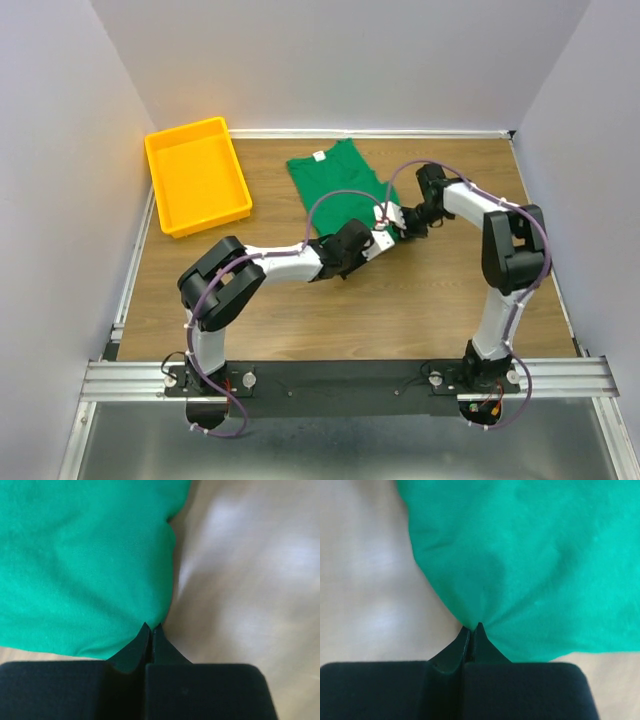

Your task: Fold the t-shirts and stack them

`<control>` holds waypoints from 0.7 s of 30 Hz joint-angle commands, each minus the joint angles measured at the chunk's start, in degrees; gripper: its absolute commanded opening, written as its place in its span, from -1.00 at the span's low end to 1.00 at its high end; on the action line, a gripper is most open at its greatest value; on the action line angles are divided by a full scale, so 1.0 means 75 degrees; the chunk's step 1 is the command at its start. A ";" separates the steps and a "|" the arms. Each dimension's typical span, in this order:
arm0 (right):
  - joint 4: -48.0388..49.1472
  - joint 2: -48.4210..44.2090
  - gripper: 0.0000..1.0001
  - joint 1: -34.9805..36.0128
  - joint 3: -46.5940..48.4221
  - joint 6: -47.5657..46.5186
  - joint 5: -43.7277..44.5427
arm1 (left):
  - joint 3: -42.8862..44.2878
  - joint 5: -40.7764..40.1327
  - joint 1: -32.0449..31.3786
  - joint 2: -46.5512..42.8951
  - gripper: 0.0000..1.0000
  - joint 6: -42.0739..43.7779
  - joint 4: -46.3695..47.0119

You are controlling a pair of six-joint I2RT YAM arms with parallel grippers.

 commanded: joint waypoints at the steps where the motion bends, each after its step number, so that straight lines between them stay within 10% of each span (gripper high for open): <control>1: -0.0559 -0.1248 -0.99 -0.0285 -0.1776 0.0247 0.0448 | 0.0101 0.0653 -0.0704 -0.0382 -1.00 -0.0324 -0.0596; 12: -0.1449 -0.4683 -0.99 -0.1446 -0.4957 0.0446 0.0284 | -0.0402 0.1332 -0.2533 -0.0733 -1.00 -0.1390 -0.0596; 21: -0.1543 -0.4429 -0.99 -0.1528 -0.3695 0.1582 -0.0876 | -0.0883 0.1485 -0.2218 -0.1695 -1.00 -0.0688 -0.0198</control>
